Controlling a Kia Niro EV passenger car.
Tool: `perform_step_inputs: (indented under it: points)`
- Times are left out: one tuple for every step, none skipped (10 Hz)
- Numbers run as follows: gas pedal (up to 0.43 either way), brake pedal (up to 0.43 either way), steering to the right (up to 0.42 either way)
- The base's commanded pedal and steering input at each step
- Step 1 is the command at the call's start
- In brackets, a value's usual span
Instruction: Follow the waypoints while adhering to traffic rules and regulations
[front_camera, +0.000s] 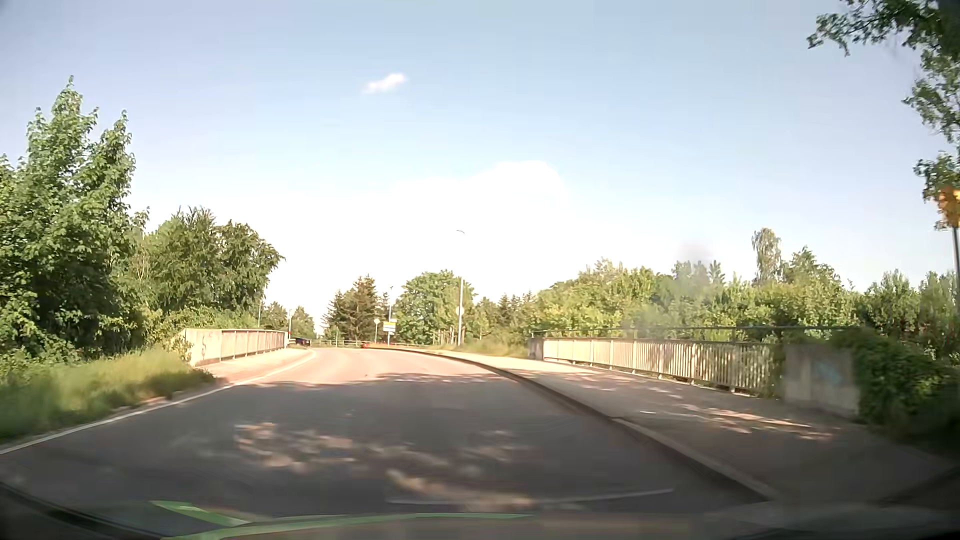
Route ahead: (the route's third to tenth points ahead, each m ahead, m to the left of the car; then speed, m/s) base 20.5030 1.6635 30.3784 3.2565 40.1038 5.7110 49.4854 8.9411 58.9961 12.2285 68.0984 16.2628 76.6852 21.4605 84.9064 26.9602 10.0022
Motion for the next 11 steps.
perform_step_inputs:
  points:
    - [0.138,0.0,-0.038]
    - [0.13,0.0,-0.039]
    - [0.13,0.0,-0.038]
    - [0.13,0.0,-0.039]
    - [0.13,0.0,-0.039]
    - [0.13,0.0,-0.036]
    - [0.13,0.0,-0.033]
    - [0.13,0.0,-0.028]
    - [0.138,0.0,-0.027]
    - [0.138,0.0,-0.026]
    - [0.138,0.0,-0.024]
